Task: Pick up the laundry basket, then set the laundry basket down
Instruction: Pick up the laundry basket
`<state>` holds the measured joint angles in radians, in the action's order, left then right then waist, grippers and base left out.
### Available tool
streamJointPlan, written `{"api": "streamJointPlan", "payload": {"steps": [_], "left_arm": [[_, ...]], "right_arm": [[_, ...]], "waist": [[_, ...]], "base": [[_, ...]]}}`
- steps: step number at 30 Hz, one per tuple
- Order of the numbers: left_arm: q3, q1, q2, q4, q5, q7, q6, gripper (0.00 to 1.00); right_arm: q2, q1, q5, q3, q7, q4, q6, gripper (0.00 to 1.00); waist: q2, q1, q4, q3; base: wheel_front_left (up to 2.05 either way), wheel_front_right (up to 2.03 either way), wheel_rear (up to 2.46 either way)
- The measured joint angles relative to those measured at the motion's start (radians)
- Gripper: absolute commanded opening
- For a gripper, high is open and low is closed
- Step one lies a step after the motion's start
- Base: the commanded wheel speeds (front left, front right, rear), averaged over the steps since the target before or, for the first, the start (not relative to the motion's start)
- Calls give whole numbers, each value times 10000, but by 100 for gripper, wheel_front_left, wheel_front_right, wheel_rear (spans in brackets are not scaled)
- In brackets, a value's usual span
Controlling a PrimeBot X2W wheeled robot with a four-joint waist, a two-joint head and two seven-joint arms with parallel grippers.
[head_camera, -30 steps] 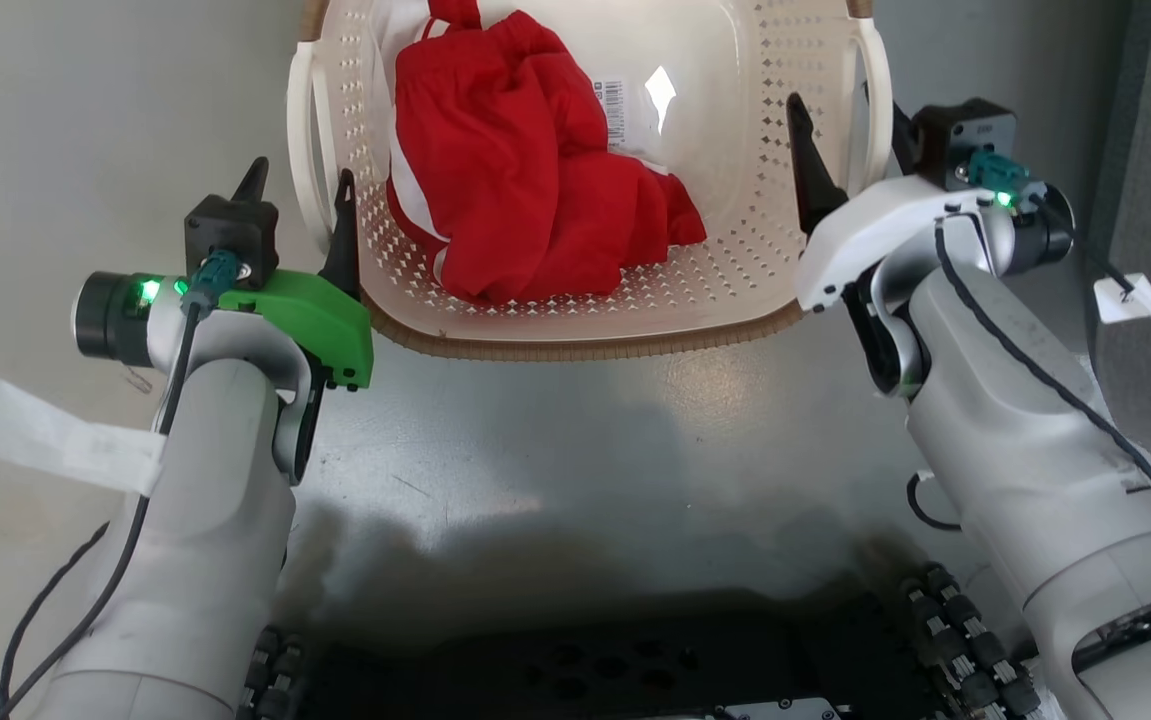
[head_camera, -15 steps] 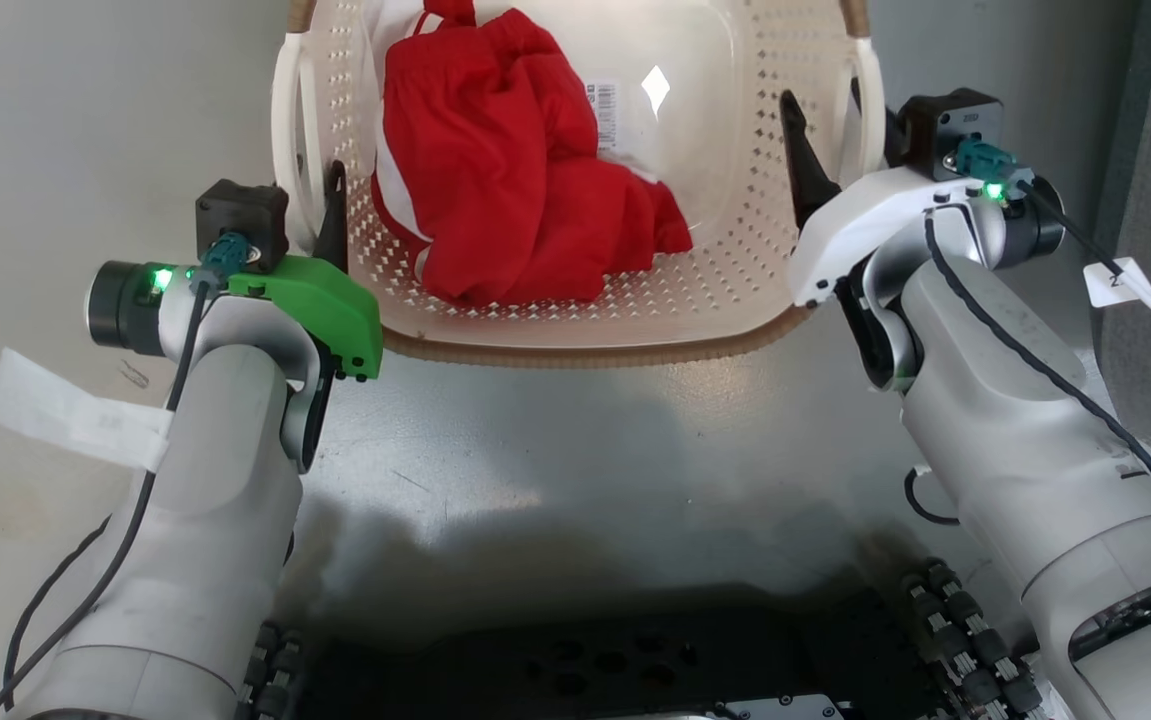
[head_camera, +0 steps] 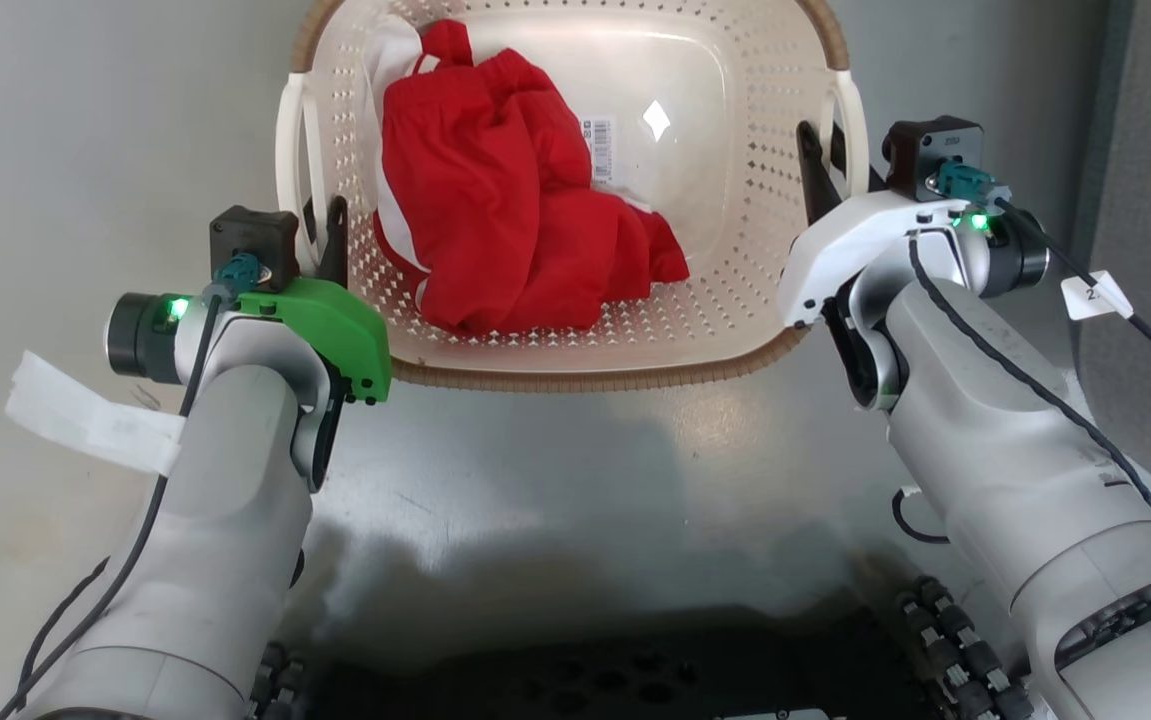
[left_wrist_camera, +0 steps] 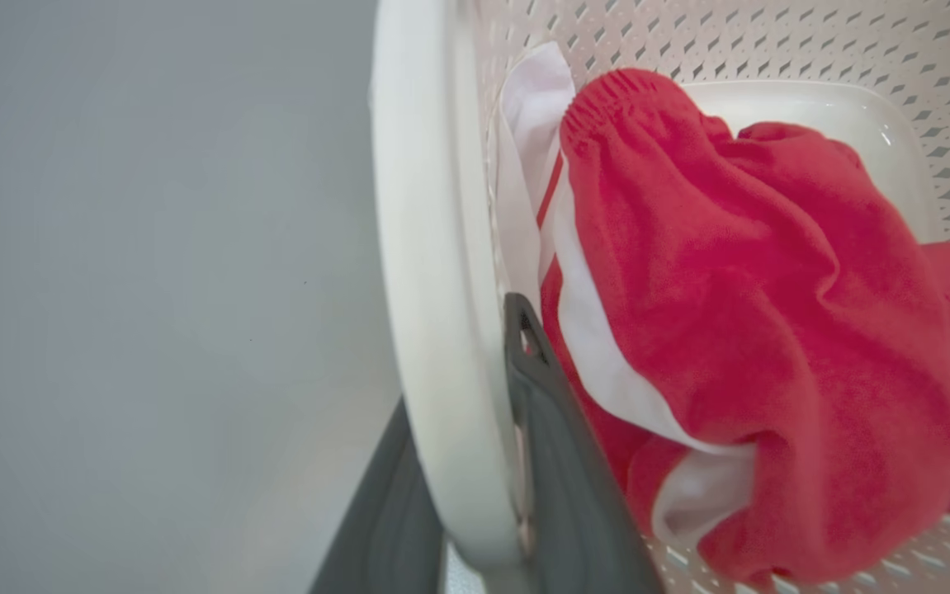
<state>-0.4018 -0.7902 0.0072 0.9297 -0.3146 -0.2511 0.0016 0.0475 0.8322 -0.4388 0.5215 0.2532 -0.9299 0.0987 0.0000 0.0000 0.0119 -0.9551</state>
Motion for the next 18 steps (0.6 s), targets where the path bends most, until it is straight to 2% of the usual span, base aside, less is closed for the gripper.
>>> {"api": "streamJointPlan", "payload": {"steps": [14,18], "left_arm": [[-255,265,-169,740,-606,-2,-2,0],[-297,439,-213,978,-988,0,-15,0]], "right_arm": [[-130,-288,-731,416,0,-878,-17,0],[-153,-445,-1053,650,-184,-1151,-286,0]], "waist": [[0,0,112,1418],[0,0,131,1941]], "base": [[0,0,0],[0,0,0]]}}
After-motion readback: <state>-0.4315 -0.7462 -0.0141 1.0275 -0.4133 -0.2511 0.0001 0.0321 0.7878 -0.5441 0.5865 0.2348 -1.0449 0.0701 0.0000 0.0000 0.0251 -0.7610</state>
